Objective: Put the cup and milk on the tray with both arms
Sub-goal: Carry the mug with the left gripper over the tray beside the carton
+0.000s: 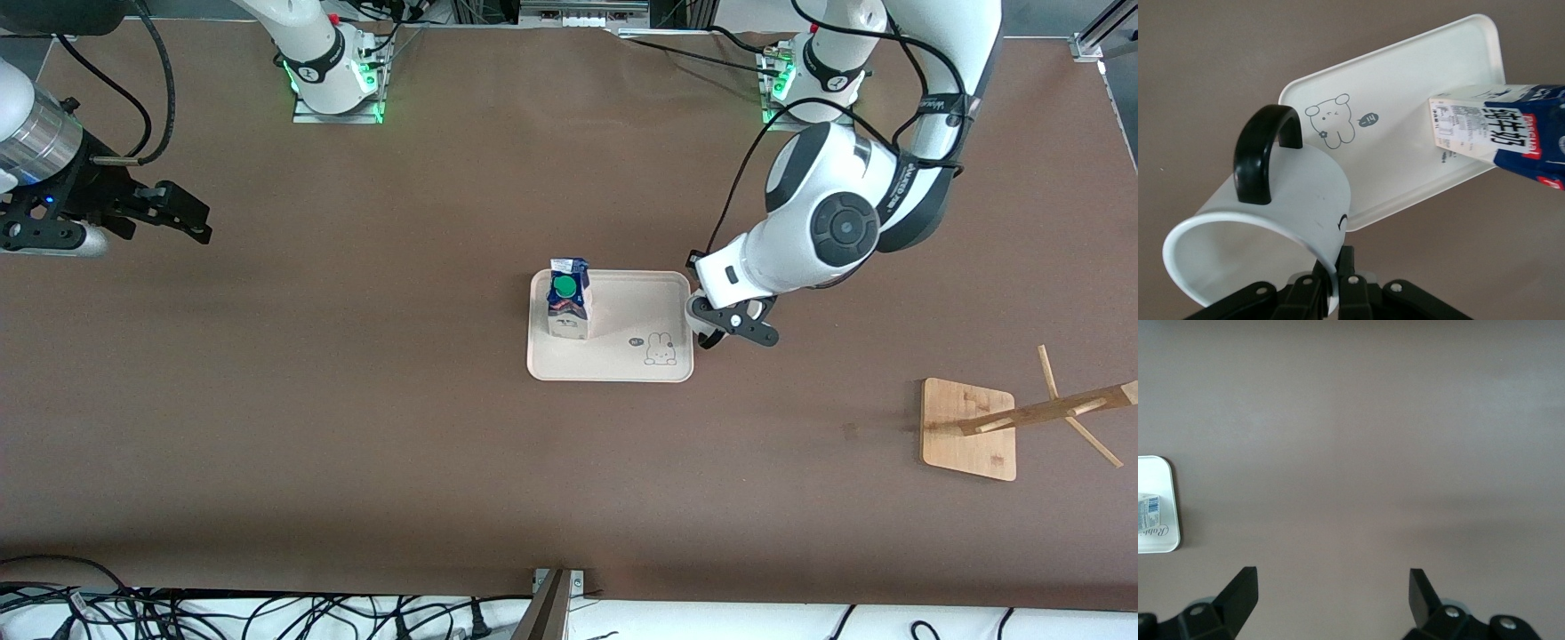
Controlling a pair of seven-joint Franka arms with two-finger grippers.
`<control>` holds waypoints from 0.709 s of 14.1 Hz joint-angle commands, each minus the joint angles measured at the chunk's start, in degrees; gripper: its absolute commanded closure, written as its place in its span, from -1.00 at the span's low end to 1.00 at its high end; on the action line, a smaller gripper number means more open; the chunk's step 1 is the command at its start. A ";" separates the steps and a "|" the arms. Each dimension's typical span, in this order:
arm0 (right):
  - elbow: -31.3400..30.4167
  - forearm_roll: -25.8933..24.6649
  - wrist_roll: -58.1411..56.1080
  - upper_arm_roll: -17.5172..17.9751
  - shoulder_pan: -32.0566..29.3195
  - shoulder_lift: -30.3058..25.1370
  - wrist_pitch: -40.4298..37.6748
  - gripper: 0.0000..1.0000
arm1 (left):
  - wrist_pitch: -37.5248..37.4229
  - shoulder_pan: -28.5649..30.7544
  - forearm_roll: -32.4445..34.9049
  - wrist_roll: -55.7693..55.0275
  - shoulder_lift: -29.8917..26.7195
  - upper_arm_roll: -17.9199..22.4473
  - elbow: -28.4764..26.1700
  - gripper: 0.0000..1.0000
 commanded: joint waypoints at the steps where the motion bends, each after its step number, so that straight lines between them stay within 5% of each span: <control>1: 0.57 -0.58 0.03 0.21 -0.54 0.29 0.04 -1.00 | -1.93 -0.38 4.08 -4.52 3.47 -2.69 3.93 1.00; 10: 0.57 -0.49 0.03 0.21 -0.54 0.29 0.13 -1.00 | -1.49 -3.80 3.91 -15.35 10.59 -4.36 8.85 1.00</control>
